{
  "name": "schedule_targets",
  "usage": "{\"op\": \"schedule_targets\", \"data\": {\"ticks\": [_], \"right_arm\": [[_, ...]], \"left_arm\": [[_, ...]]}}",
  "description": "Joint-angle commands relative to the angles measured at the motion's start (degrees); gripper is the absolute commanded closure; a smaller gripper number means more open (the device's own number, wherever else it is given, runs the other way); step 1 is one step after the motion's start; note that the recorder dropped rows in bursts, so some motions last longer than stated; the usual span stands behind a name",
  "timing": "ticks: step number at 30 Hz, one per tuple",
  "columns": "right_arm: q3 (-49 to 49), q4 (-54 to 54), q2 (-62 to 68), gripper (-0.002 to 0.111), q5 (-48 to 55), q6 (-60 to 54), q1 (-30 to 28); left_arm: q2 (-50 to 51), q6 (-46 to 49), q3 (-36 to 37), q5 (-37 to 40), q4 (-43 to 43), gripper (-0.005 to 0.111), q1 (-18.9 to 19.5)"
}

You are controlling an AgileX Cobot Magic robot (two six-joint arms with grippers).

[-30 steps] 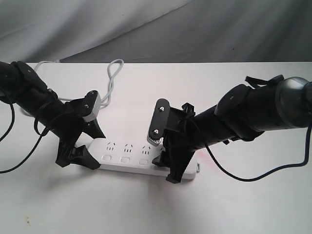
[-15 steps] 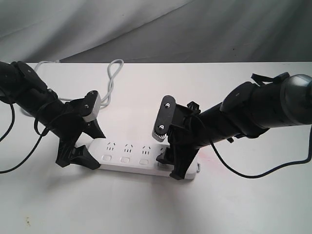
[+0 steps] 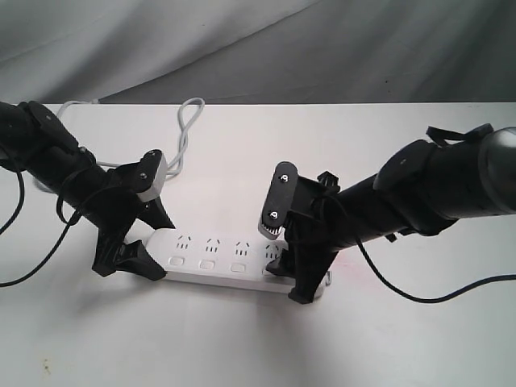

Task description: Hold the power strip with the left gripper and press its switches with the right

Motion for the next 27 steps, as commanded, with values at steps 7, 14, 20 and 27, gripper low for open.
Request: {"op": "schedule_targets", "data": {"ticks": [7, 14, 20, 27], "right_arm": [[3.4, -2.4, -9.4, 0.045, -2.4, -0.6, -0.8], [5.8, -2.2, -9.2, 0.045, -5.5, -0.6, -0.8], [5.8, -1.5, -6.4, 0.045, -5.1, -0.6, -0.8], [5.8, -0.9, -4.7, 0.045, -5.6, -0.6, -0.8]], "left_arm": [[0.4, -0.2, 0.1, 0.9, 0.6, 0.043, -0.2], [0.4, -0.2, 0.1, 0.9, 0.6, 0.043, -0.2], [0.4, -0.2, 0.1, 0.9, 0.6, 0.043, -0.2], [0.4, -0.1, 0.1, 0.9, 0.6, 0.043, -0.2]]}}
